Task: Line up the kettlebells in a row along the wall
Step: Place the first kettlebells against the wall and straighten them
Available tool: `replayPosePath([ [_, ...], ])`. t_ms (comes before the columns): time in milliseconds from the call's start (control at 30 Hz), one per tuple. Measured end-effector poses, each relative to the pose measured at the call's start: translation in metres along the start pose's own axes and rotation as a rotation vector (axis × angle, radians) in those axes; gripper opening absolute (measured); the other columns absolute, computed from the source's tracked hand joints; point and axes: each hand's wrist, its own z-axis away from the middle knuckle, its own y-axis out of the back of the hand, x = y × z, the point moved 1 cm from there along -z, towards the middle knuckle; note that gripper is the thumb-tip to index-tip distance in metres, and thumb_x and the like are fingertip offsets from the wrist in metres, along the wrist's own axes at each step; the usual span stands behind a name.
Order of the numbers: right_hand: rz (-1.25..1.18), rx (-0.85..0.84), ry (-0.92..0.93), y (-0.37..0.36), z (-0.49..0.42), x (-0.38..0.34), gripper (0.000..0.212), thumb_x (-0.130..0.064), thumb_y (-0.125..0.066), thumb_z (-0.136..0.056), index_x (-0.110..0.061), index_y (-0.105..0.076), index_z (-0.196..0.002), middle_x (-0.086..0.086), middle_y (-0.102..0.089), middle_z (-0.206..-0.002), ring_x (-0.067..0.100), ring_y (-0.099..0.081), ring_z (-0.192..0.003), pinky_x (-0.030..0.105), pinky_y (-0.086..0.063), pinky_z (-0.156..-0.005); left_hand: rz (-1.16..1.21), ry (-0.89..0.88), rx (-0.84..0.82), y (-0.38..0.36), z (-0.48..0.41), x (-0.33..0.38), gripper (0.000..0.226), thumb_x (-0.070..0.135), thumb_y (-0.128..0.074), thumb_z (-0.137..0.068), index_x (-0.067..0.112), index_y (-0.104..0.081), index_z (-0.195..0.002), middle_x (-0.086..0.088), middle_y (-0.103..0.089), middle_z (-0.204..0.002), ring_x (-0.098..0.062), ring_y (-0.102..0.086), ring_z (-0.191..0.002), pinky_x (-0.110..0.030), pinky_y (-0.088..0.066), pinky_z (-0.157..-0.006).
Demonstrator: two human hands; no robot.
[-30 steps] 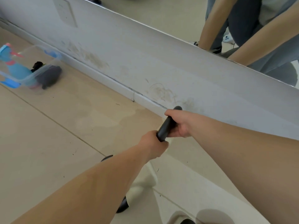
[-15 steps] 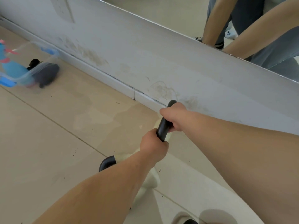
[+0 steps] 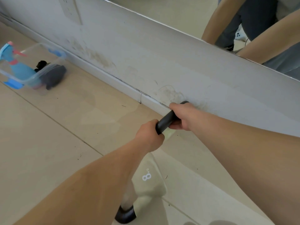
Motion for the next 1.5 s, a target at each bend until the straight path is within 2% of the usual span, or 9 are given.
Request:
replayPosePath([
  [233, 0.061, 0.004, 0.036, 0.001, 0.001, 0.001, 0.025, -0.024, -0.059, -0.103, -0.004, -0.047, -0.112, 0.017, -0.062, -0.097, 0.033, -0.070, -0.075, 0.038, -0.061, -0.047, -0.055, -0.019, 0.010, -0.011, 0.007, 0.005, 0.017, 0.016, -0.054, -0.087, 0.015, -0.053, -0.104, -0.005, -0.061, -0.089, -0.025, -0.059, -0.072, -0.029, -0.040, -0.052],
  [400, 0.123, 0.017, 0.098, -0.010, -0.002, -0.003, 0.027, -0.023, -0.057, -0.102, -0.009, -0.043, -0.085, 0.014, -0.059, -0.094, 0.032, -0.066, -0.078, 0.040, -0.059, -0.053, -0.018, 0.011, 0.035, -0.017, 0.009, 0.002, 0.014, 0.018, -0.054, -0.087, 0.015, -0.051, -0.101, -0.004, -0.059, -0.085, -0.021, -0.054, -0.065, -0.029, -0.037, -0.050],
  [533, 0.063, -0.010, 0.062, -0.007, -0.002, -0.003, 0.021, -0.024, -0.058, -0.102, -0.005, -0.049, -0.102, 0.018, -0.063, -0.102, 0.034, -0.071, -0.083, 0.041, -0.062, -0.055, 0.011, 0.007, 0.001, -0.006, 0.006, 0.000, 0.021, 0.017, -0.054, -0.087, 0.016, -0.053, -0.108, -0.006, -0.063, -0.094, -0.028, -0.063, -0.080, -0.034, -0.049, -0.061],
  [700, 0.041, -0.073, 0.020, -0.002, 0.001, -0.002, 0.050, -0.043, -0.070, -0.095, -0.008, -0.049, -0.124, 0.020, -0.068, -0.111, 0.036, -0.075, -0.084, 0.043, -0.063, -0.059, 0.003, 0.090, -0.028, -0.002, 0.010, -0.015, 0.047, 0.020, -0.064, -0.085, 0.019, -0.046, -0.129, -0.005, -0.061, -0.104, -0.028, -0.066, -0.087, -0.030, -0.050, -0.057],
  [867, 0.106, -0.121, -0.013, -0.008, 0.012, 0.012, 0.056, -0.045, -0.079, -0.087, -0.005, -0.053, -0.118, 0.022, -0.073, -0.101, 0.037, -0.077, -0.080, 0.050, -0.065, -0.068, -0.220, 0.204, -0.070, 0.012, 0.021, -0.044, 0.048, 0.018, -0.062, -0.090, 0.013, -0.047, -0.135, -0.008, -0.058, -0.127, -0.026, -0.062, -0.101, -0.038, -0.057, -0.087],
  [1033, 0.029, -0.022, -0.013, -0.022, 0.018, 0.025, 0.034, -0.027, -0.071, -0.088, -0.008, -0.057, -0.113, 0.012, -0.067, -0.095, 0.022, -0.055, -0.055, 0.048, -0.066, -0.064, -0.079, 0.154, -0.049, 0.015, 0.030, -0.044, 0.063, 0.044, -0.068, -0.089, 0.025, -0.045, -0.145, -0.005, -0.058, -0.134, -0.027, -0.064, -0.110, -0.036, -0.054, -0.090],
  [1133, 0.048, 0.030, -0.019, -0.027, 0.019, 0.021, 0.019, -0.022, -0.064, -0.089, -0.008, -0.057, -0.100, 0.011, -0.064, -0.087, 0.020, -0.046, -0.049, 0.047, -0.067, -0.069, 0.031, 0.051, -0.051, 0.011, 0.027, -0.021, 0.054, 0.039, -0.066, -0.091, 0.028, -0.047, -0.141, 0.000, -0.059, -0.128, -0.025, -0.064, -0.108, -0.038, -0.057, -0.086],
  [1267, 0.075, 0.053, -0.032, -0.029, 0.015, 0.021, 0.029, -0.017, -0.057, -0.082, -0.003, -0.068, -0.105, 0.013, -0.070, -0.083, 0.020, -0.046, -0.045, 0.052, -0.066, -0.072, -0.055, -0.020, -0.041, 0.000, 0.018, -0.002, 0.020, 0.030, -0.059, -0.096, 0.016, -0.053, -0.108, -0.003, -0.064, -0.099, -0.025, -0.060, -0.081, -0.038, -0.051, -0.070],
  [1500, 0.124, 0.066, -0.038, -0.031, 0.017, 0.020, 0.022, -0.012, -0.053, -0.081, -0.003, -0.065, -0.097, 0.012, -0.067, -0.078, 0.018, -0.039, -0.043, 0.056, -0.066, -0.064, -0.185, -0.061, -0.029, -0.002, 0.017, -0.004, 0.013, 0.021, -0.054, -0.098, 0.012, -0.046, -0.103, -0.007, -0.059, -0.099, -0.025, -0.055, -0.075, -0.030, -0.037, -0.054],
])
